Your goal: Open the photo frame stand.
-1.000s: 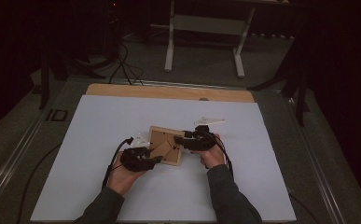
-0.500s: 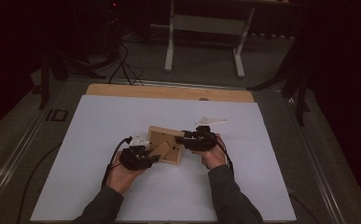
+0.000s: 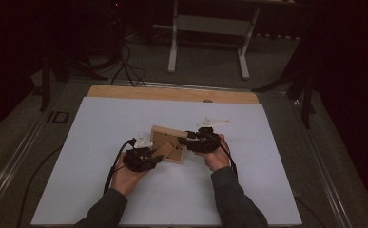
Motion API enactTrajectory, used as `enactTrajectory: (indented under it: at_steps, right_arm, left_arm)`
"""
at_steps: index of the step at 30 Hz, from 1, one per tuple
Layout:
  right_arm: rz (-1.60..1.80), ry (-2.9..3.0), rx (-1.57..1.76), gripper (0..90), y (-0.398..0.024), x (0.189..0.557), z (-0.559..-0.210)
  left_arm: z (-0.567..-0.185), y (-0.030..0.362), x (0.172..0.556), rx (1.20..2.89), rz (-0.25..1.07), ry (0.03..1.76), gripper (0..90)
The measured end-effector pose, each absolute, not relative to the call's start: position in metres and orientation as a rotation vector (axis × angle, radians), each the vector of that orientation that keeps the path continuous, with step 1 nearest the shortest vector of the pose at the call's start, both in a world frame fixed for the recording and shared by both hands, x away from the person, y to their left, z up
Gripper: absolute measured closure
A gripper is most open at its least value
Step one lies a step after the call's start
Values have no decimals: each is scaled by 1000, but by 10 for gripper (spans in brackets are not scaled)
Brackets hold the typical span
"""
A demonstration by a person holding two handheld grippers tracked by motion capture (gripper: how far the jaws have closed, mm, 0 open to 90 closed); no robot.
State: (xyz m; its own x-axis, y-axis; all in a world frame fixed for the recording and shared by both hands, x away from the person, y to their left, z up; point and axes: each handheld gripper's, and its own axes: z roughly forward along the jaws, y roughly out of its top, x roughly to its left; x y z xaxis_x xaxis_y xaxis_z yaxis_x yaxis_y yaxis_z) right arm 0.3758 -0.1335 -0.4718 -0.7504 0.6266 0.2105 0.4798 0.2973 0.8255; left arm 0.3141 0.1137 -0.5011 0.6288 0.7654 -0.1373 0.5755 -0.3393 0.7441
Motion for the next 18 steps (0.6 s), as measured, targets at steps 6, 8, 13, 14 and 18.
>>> enactTrajectory:
  at_steps: [6, 8, 13, 14, 18]
  right_arm:
    - [1419, 2399, 1023, 542, -130, 376, -469]
    - [1410, 2394, 1019, 542, -130, 376, -468]
    - [1401, 2383, 1023, 540, -129, 377, -468]
    - [1400, 2382, 1023, 539, -130, 377, -468]
    - [1381, 2374, 1020, 533, -128, 378, -466]
  left_arm:
    - [-503, 113, 317, 2043, 320, 1064, 664]
    - [-503, 111, 318, 2036, 329, 1072, 664]
    - [-504, 109, 320, 2030, 341, 1080, 666]
    - [-504, 108, 320, 2029, 342, 1079, 668]
    - [-504, 106, 320, 2030, 356, 1085, 672]
